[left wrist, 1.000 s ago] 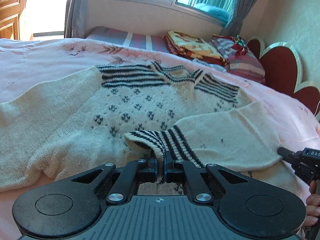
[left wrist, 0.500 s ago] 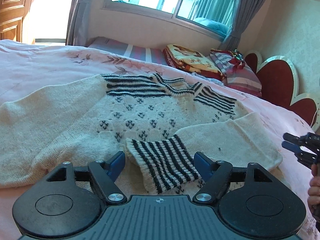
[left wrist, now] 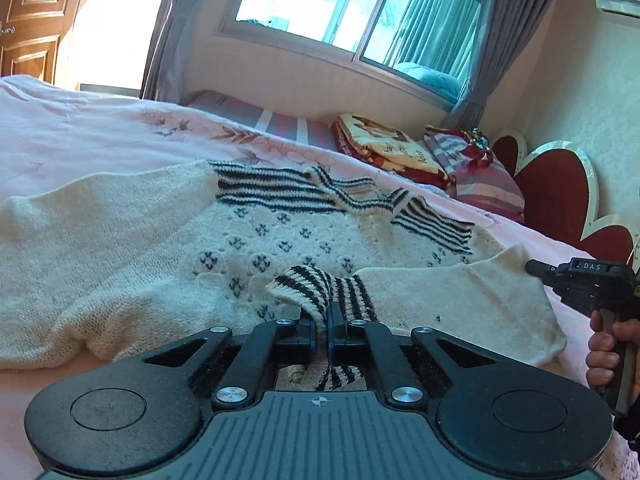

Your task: Fold small clothes

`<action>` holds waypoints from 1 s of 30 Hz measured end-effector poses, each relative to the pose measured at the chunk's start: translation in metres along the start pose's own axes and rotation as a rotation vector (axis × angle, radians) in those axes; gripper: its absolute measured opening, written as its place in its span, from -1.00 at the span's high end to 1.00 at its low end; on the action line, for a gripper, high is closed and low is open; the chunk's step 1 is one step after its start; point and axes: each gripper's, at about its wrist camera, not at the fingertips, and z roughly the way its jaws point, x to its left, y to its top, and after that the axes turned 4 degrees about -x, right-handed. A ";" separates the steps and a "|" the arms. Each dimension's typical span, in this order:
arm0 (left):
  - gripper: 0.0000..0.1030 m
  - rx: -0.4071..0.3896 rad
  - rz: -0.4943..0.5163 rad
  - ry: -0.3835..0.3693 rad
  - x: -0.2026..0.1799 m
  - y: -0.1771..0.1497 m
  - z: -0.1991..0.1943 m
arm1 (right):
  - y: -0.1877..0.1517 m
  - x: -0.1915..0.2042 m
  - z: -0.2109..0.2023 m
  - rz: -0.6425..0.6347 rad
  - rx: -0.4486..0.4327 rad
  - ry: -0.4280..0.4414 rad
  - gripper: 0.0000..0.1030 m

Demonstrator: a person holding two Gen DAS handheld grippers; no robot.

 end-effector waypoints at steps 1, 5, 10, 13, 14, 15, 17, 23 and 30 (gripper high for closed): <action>0.90 0.009 0.006 0.001 -0.001 0.000 0.002 | 0.001 0.002 -0.001 -0.018 -0.007 -0.019 0.86; 0.90 0.064 0.013 0.017 -0.002 -0.006 0.017 | -0.010 -0.017 0.014 0.015 0.051 -0.095 0.87; 0.90 0.083 0.030 0.020 -0.004 -0.003 0.018 | -0.006 -0.011 -0.003 -0.004 0.043 -0.089 0.57; 0.90 0.085 0.057 0.016 -0.005 0.000 0.018 | -0.006 -0.001 -0.031 -0.030 0.017 -0.057 0.53; 0.90 0.081 0.055 0.015 -0.005 0.002 0.017 | -0.009 0.003 -0.041 -0.032 0.017 -0.040 0.55; 0.90 0.073 0.053 0.013 -0.005 0.003 0.016 | -0.012 0.005 -0.051 -0.039 0.018 -0.030 0.56; 0.90 0.049 0.046 0.008 -0.006 0.005 0.012 | -0.021 0.011 -0.063 -0.056 0.039 -0.011 0.74; 0.90 0.085 0.068 0.039 -0.009 -0.003 0.018 | -0.041 0.030 -0.051 -0.189 0.124 -0.097 0.97; 0.90 0.045 0.055 0.029 -0.006 -0.001 0.015 | -0.051 0.036 -0.040 -0.245 0.152 -0.114 0.92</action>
